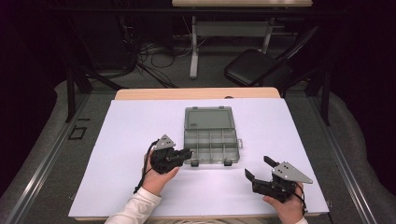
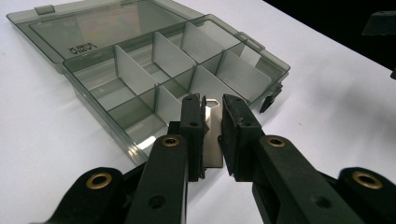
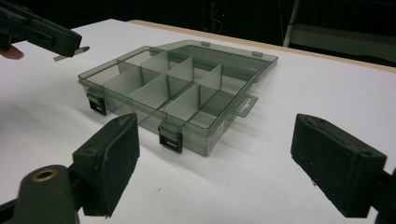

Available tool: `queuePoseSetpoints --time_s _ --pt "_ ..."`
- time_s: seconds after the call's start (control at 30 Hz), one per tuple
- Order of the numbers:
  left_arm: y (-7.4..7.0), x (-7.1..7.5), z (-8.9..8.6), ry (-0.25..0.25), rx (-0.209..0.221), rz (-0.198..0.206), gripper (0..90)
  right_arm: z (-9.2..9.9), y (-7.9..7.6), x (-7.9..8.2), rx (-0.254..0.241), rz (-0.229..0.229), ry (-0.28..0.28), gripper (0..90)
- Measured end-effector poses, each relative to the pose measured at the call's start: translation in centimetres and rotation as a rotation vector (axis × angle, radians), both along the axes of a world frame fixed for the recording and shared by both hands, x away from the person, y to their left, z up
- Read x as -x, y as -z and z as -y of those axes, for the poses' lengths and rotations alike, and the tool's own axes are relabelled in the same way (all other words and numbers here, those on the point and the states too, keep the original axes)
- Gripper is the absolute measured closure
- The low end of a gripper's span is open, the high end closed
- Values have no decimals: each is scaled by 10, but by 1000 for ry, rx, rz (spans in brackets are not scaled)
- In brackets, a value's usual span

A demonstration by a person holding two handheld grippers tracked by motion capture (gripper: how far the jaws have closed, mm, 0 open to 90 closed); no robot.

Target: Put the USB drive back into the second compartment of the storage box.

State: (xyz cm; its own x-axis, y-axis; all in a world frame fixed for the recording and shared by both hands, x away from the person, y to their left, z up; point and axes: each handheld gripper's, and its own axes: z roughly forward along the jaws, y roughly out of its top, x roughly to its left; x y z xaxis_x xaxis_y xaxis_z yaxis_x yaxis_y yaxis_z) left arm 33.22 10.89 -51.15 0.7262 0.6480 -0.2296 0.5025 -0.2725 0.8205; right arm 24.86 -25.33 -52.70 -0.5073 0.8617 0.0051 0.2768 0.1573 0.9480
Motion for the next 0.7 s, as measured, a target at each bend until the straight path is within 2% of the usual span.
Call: queuePoseSetpoints --time_s 0.33,0.7 --pt "-2 -4 8 3 -12 5 795 0 0 0 2 -3 6 152" --pt "-13 -26 31 -7 -62 14 795 1 0 0 5 -5 6 152"
